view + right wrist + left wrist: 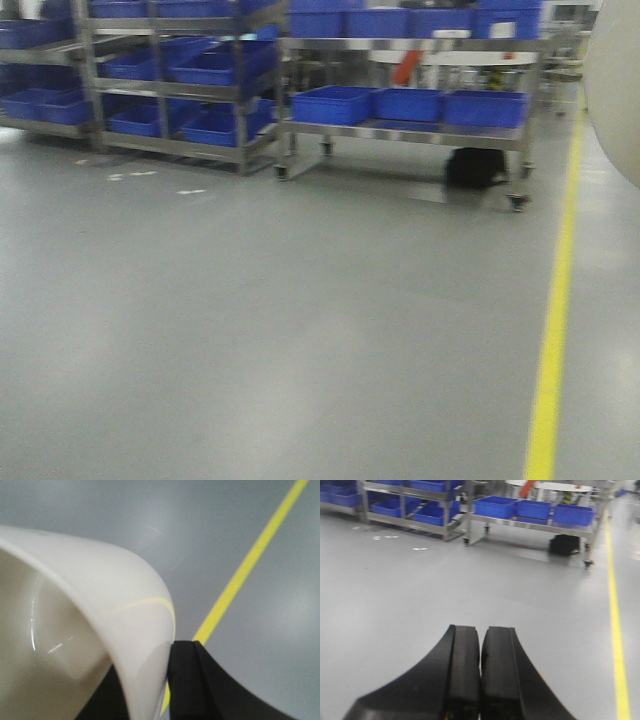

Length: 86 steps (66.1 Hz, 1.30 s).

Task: Move white bin to right shelf second layer
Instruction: 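Drive the base across the floor carrying the bin in the right gripper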

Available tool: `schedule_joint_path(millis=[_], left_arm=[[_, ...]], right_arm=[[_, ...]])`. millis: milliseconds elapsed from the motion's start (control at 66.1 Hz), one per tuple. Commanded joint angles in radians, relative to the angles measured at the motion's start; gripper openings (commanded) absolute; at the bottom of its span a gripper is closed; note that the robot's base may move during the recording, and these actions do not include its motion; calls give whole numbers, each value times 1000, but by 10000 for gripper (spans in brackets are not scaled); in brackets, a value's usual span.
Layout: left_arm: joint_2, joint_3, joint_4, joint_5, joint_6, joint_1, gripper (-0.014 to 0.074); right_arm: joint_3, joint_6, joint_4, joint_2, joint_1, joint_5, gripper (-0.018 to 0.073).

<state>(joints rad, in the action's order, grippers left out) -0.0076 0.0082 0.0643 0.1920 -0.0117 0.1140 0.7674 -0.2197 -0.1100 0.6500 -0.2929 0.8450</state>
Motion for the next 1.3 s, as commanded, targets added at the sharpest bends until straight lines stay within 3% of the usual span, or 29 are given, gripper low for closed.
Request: schedule_joint_path(millis=[0,1286], left_arm=[[-17,27,4,-89,-10,7,85],[-17,27,4,-89,-10,7,85]], right_arm=[[30,-2,-10,-5,8,-88,52],[30,-2,-10,-5,8,-88,52]])
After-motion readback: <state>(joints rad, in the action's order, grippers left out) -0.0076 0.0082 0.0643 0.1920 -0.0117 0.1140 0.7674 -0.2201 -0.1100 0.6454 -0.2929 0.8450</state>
